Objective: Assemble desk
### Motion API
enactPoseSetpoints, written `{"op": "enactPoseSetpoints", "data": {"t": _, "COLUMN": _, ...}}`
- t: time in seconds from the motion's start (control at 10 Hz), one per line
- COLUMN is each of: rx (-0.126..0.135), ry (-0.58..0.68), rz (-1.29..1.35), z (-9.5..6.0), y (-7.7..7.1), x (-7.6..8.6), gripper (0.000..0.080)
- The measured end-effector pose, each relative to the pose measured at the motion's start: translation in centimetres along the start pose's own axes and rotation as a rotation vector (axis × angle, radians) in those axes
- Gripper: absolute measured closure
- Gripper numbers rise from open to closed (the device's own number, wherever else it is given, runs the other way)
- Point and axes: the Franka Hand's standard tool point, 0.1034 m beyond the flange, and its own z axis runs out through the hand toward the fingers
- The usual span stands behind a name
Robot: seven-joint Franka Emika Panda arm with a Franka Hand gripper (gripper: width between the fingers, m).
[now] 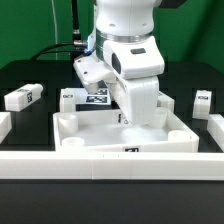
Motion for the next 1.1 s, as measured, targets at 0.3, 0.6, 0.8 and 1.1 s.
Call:
{"op": "enactPoseSetpoints", "data": {"t": 0.3, "rx": 0.008, "ry": 0.002, "rz": 0.019, "z": 0.10, "y": -0.29, "x": -0.07, "gripper": 0.0716}}
{"op": "enactPoseSetpoints", "data": {"t": 0.6, "rx": 0.009, "ry": 0.002, "rz": 0.024, "z": 0.11, "y": -0.30, "x": -0.07, "gripper": 0.0716}}
{"op": "enactPoseSetpoints", "data": {"t": 0.8, "rx": 0.009, "ry": 0.002, "rz": 0.026, "z": 0.11, "y": -0.30, "x": -0.07, "gripper": 0.0716}}
{"op": "enactPoseSetpoints", "data": {"t": 1.1, "rx": 0.008, "ry": 0.001, "rz": 0.164, "z": 0.08, "y": 0.02, "x": 0.91, "gripper": 0.0716}}
